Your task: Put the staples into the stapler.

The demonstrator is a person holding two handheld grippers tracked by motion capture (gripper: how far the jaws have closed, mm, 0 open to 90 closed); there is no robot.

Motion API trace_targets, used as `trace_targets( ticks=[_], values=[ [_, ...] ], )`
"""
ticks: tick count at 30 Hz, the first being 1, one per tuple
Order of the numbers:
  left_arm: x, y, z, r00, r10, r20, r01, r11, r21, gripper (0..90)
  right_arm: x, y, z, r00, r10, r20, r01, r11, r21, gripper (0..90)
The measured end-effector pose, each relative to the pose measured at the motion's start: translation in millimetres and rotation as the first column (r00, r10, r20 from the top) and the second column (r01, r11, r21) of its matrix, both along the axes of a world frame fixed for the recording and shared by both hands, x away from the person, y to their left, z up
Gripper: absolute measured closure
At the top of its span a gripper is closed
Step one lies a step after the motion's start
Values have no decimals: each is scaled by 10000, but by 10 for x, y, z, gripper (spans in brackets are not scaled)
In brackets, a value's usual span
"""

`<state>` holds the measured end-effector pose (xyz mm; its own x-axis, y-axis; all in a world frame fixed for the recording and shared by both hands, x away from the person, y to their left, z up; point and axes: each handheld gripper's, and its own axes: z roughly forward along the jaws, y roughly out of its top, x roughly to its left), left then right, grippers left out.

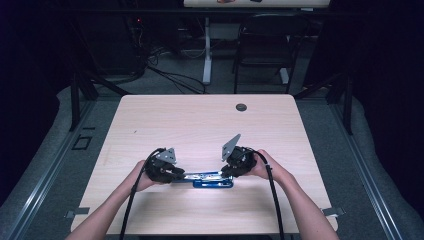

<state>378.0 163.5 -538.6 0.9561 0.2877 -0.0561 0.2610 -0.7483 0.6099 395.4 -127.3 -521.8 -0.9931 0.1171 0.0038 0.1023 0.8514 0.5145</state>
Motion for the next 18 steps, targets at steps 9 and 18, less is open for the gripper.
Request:
trace_targets(
  ticks=[9, 18],
  values=[
    [1, -2, 0, 10000, 8, -13, -8, 10000, 3, 748, -4, 34, -18, 9999, 101, 100, -100, 9999, -65, 779],
    [2, 0, -2, 10000, 10, -22, -10, 10000, -11, 748, 12, 7, -4, 9996, -206, -191, 208, 9997, 113, 730]
  ],
)
